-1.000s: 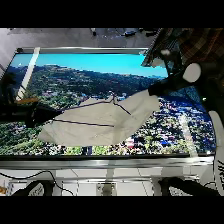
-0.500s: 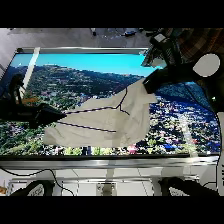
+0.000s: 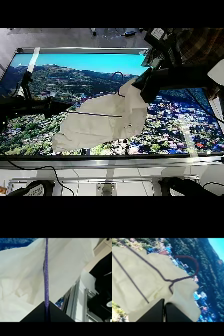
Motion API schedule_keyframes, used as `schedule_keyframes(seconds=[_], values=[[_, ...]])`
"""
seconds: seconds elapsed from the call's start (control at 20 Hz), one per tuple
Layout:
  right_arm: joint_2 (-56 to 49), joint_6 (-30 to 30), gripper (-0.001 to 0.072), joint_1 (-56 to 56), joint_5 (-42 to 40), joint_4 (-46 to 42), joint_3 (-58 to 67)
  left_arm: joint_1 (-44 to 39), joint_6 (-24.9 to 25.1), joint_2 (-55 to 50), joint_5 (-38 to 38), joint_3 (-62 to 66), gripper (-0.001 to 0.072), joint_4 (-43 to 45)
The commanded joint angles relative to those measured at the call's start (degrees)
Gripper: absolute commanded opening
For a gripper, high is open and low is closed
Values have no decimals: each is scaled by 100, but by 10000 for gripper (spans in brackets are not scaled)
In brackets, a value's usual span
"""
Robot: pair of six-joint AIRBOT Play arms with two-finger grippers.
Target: Fold the clothes and pants, and hang the long-sleeved shirts on hangers.
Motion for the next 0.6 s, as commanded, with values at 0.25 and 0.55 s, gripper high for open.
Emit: schedule_keyframes(seconds=[0.25,0.55], values=[[-28,-98,26,1082,-297,177,-1075,-9,44,435,-94,7,31,-17],[-144,-68,30,1147,-592,297,-1156,-9,44,933,-98,9,31,-17]])
